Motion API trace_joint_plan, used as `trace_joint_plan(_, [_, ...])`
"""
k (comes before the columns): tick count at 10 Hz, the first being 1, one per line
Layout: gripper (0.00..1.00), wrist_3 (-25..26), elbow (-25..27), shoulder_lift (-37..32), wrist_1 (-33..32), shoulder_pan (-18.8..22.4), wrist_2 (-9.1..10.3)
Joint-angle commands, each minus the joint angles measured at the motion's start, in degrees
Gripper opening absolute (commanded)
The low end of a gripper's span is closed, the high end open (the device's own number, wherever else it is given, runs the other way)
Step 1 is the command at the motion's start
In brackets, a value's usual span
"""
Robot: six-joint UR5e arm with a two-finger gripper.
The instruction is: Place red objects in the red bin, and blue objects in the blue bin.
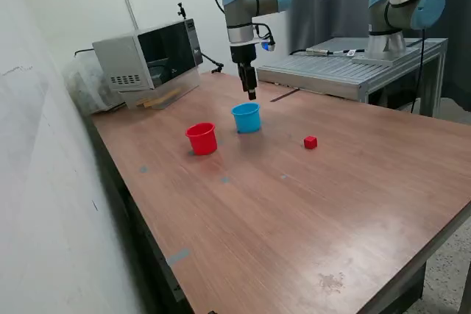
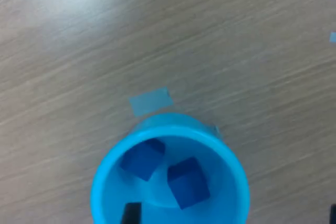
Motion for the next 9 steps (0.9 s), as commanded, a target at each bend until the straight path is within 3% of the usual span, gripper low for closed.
trace_joint_plan(1, [1.00,0.0,0.4,-3.7,0.4,1.7,0.10])
trace_joint_plan(3, [1.00,-0.3,0.4,-8.7,4.4,8.5,0.10])
trace_joint_plan(5, [1.00,-5.8,1.0,-12.3,7.1,15.3,0.10])
trace_joint_plan(9, [1.00,-8.4,4.2,-14.1,7.2,22.6,0.36])
